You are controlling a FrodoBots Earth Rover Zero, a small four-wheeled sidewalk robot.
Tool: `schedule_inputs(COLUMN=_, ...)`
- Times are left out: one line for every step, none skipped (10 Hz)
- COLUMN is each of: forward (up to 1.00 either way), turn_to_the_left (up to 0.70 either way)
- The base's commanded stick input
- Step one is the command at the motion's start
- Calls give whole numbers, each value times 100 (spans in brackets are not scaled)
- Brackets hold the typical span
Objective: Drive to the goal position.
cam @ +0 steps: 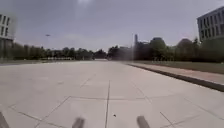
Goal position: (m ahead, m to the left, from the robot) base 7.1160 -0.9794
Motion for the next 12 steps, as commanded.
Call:
schedule_inputs(forward=70, turn_to_the_left=0)
schedule_inputs(forward=70, turn_to_the_left=0)
schedule_inputs(forward=70, turn_to_the_left=0)
schedule_inputs(forward=70, turn_to_the_left=0)
schedule_inputs(forward=70, turn_to_the_left=0)
schedule_inputs(forward=70, turn_to_the_left=0)
schedule_inputs(forward=70, turn_to_the_left=0)
schedule_inputs(forward=70, turn_to_the_left=0)
schedule_inputs(forward=70, turn_to_the_left=0)
schedule_inputs(forward=70, turn_to_the_left=0)
schedule_inputs(forward=70, turn_to_the_left=0)
schedule_inputs(forward=70, turn_to_the_left=0)
